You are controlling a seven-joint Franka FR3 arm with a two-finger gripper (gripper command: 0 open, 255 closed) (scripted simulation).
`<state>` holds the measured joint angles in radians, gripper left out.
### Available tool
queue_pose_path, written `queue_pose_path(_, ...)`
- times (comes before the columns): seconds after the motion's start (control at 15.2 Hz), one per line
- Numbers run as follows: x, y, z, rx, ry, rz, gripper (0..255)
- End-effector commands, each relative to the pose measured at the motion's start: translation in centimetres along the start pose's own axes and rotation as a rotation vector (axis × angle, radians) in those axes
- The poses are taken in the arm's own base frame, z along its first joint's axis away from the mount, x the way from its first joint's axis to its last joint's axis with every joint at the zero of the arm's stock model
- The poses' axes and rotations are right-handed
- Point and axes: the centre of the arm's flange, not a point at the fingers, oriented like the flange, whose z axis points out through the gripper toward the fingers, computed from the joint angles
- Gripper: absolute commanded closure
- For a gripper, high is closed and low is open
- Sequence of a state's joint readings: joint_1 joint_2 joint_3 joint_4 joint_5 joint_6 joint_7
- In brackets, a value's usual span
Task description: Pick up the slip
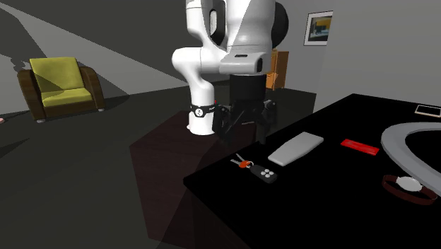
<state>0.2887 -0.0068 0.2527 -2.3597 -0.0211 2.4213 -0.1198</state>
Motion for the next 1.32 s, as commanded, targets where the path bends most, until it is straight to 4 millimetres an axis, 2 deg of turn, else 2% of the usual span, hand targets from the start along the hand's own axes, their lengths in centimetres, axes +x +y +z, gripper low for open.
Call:
queue_pose_path(0.0, 0.1, -0.4, 1.2, 0.001, 0.002, -0.008, 0)
queue_pose_path(0.33, -0.1, -0.4, 3.8, 0.001, 0.002, -0.008, 0)
queue_pose_path(0.46, -0.1, -0.5, 4.1, 0.001, 0.002, -0.008, 0)
queue_pose_path(0.53, -0.1, -0.4, 4.1, 0.001, 0.002, -0.008, 255)
queue_pose_path(1.12, -0.1, -0.5, 4.1, 0.001, 0.002, -0.008, 255)
queue_pose_path(1.25, 0.0, -0.4, 3.1, 0.001, 0.002, -0.008, 255)
